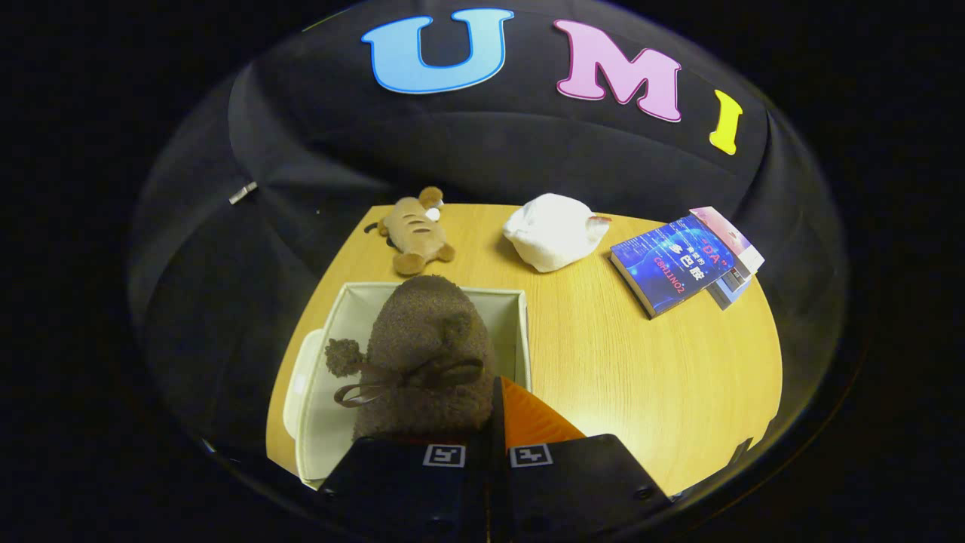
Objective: Open the storage box then place both shoes into the box .Put the left shoe in first, then the right shoe, with the right side of both shoes facing outward in a uniform manner.
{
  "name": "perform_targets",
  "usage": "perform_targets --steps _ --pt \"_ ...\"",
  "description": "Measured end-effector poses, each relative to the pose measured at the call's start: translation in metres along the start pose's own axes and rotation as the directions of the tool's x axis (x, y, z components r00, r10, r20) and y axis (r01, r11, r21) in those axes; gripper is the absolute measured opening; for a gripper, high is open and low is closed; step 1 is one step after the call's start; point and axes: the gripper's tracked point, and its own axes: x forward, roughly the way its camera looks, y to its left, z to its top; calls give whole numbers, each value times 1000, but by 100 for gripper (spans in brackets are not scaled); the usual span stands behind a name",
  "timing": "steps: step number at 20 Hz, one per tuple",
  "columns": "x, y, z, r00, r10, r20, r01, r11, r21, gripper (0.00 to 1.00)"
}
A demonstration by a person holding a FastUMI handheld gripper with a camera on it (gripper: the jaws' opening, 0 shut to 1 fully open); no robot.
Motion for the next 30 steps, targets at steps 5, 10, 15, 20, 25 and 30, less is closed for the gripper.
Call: perform_targets --steps 5,10,15,20,25,30 --pt "5 5 -15 999 -40 -14 39 995 -89 21" --pt "-4 19 -6 999 15 31 -12 994 -108 49" --pt "-17 31 5 989 111 95 -100 989 -113 97" --pt "-35 24 17 962 191 197 -162 975 -152 99" --pt "-64 5 27 926 253 281 -192 955 -228 99" --pt "-95 -31 38 887 289 360 -192 940 -281 98"
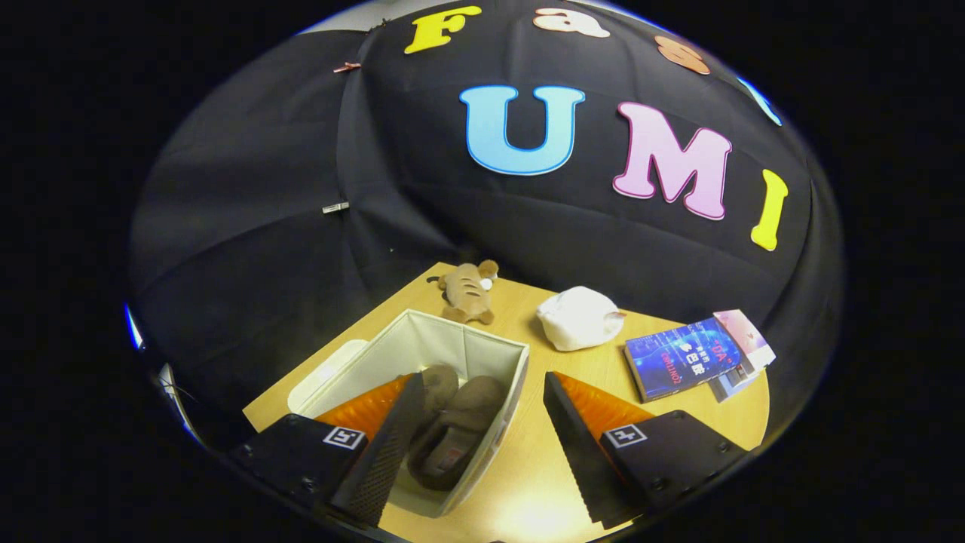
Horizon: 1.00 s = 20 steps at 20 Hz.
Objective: Open the storage box then place both shoes into the box .Put the left shoe in first, then the right shoe, with the right side of both shoes facing outward in a uniform manner.
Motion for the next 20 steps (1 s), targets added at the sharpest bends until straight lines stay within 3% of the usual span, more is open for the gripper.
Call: perform_targets --steps 3,9,20 --pt "-23 -30 8 999 -11 47 11 1000 -14 99" --pt "-65 -117 26 983 -109 150 115 993 -31 98" --pt "-141 -231 53 901 -296 316 315 949 -8 98"
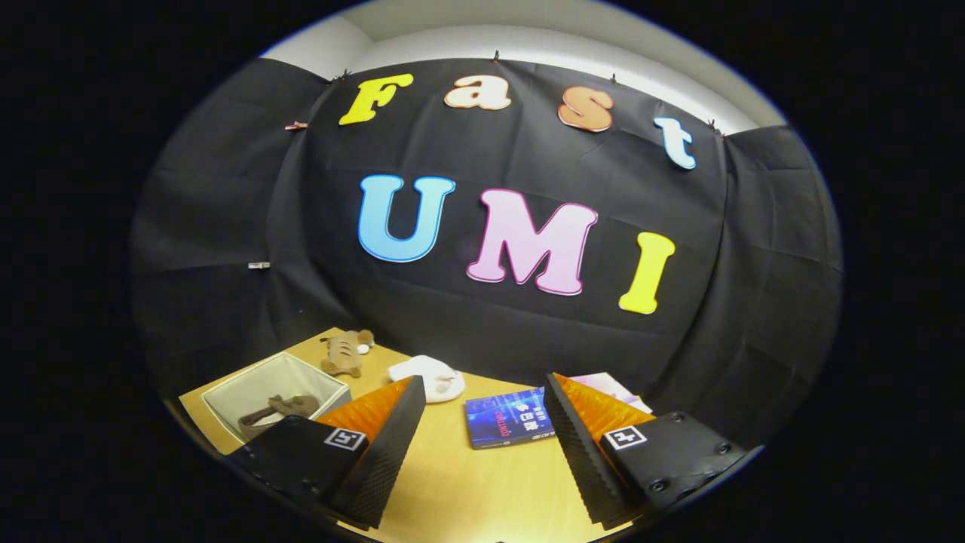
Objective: Open the storage box then place both shoes into the box .Put the left shoe in first, then the right shoe, with the right side of both shoes facing outward in a uniform manner.
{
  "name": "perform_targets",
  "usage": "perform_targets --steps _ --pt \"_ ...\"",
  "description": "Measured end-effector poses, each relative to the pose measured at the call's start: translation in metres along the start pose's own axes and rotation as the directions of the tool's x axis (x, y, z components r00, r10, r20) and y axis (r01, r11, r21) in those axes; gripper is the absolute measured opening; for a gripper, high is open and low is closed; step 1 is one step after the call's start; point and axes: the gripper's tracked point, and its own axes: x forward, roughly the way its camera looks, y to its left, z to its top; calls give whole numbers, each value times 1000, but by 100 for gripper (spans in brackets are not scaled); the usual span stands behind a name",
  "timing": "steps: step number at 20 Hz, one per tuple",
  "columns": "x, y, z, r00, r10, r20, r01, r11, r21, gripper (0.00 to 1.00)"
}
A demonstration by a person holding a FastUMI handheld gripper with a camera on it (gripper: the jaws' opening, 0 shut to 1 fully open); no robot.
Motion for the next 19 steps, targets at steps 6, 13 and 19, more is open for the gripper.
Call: perform_targets --steps 6,13,19 --pt "-11 -17 -8 999 -35 -16 35 999 31 98" --pt "-9 -11 5 1000 -27 14 27 1000 9 98" --pt "-2 -7 2 1000 -19 17 18 1000 15 98"
